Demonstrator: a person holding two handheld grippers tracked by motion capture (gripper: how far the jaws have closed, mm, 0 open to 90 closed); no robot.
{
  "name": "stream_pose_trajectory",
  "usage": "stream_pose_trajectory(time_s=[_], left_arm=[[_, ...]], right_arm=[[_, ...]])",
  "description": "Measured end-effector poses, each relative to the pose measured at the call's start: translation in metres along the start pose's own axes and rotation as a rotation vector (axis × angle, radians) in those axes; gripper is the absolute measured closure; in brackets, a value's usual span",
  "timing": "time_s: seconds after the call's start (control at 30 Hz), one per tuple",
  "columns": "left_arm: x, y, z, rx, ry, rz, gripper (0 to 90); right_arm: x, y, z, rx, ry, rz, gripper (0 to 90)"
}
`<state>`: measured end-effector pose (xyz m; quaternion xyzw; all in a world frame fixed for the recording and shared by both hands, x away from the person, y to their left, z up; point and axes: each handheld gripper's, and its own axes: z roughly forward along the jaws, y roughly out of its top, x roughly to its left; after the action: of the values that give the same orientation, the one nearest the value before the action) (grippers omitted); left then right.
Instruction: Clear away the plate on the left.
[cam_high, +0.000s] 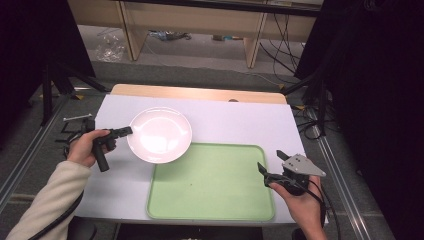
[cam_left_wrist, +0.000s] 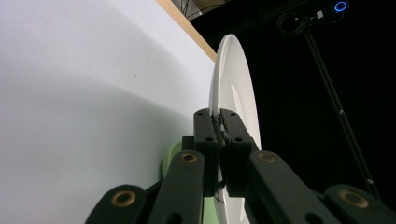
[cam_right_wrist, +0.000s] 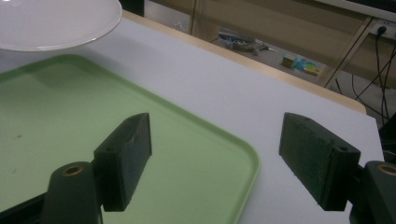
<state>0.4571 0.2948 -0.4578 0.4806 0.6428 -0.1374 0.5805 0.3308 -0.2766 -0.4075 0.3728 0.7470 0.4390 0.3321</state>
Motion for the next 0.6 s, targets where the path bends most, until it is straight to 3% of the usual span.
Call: stream_pose_trajectory(time_s=[0.17,0.2,0.43,0.6], left_arm=[[-0.001,-0.001,0.002,0.006,-0.005,0.001,86.5],[-0.001,-0.002,0.004,-0.011,-0.027,-0.001,86.5],[-0.004,-0.003,0.006,0.016,-0.008,0.001,86.4],[-0.005,-0.006,0.011,0.011,-0.032,0.004,86.4]], right_arm=[[0.000,0.000,0.000,-0.001,0.000,-0.001,26.2],[0.000,0.000,0.000,0.000,0.000,-0.001,26.2],[0.000,0.000,0.000,-0.001,0.000,0.000,26.2],[0.000,0.000,0.000,-0.001,0.000,0.002,26.2]])
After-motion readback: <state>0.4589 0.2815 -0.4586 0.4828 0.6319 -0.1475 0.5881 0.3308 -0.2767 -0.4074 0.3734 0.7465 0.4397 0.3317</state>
